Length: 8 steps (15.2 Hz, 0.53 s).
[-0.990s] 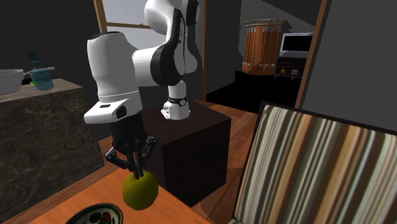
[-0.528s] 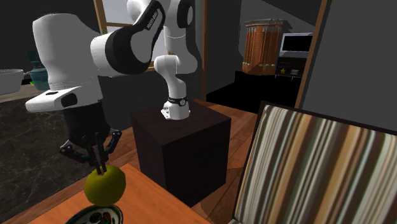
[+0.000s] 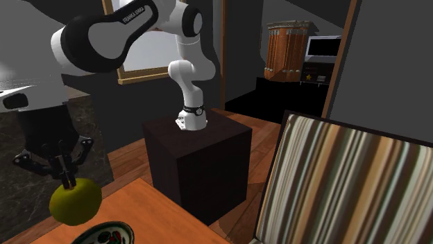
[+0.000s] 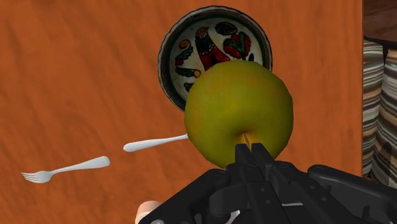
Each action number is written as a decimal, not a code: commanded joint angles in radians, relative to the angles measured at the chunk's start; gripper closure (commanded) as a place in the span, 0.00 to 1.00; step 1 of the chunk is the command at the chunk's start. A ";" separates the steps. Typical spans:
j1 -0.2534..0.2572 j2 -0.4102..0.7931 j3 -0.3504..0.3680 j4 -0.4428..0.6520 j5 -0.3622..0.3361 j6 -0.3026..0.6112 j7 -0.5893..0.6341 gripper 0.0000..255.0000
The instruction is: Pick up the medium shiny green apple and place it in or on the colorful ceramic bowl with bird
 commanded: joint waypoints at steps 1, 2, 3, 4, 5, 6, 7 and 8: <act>-0.007 0.018 0.005 0.003 0.009 0.013 -0.009 1.00; -0.008 0.024 0.008 -0.001 0.013 0.023 -0.013 1.00; -0.009 0.030 0.010 -0.005 0.017 0.032 -0.017 1.00; -0.010 0.036 0.012 -0.009 0.021 0.042 -0.020 1.00; -0.011 0.042 0.015 -0.013 0.025 0.051 -0.024 1.00; -0.012 0.049 0.018 -0.016 0.029 0.060 -0.028 1.00; -0.014 0.055 0.020 -0.019 0.033 0.069 -0.031 1.00; -0.015 0.062 0.023 -0.022 0.037 0.078 -0.035 1.00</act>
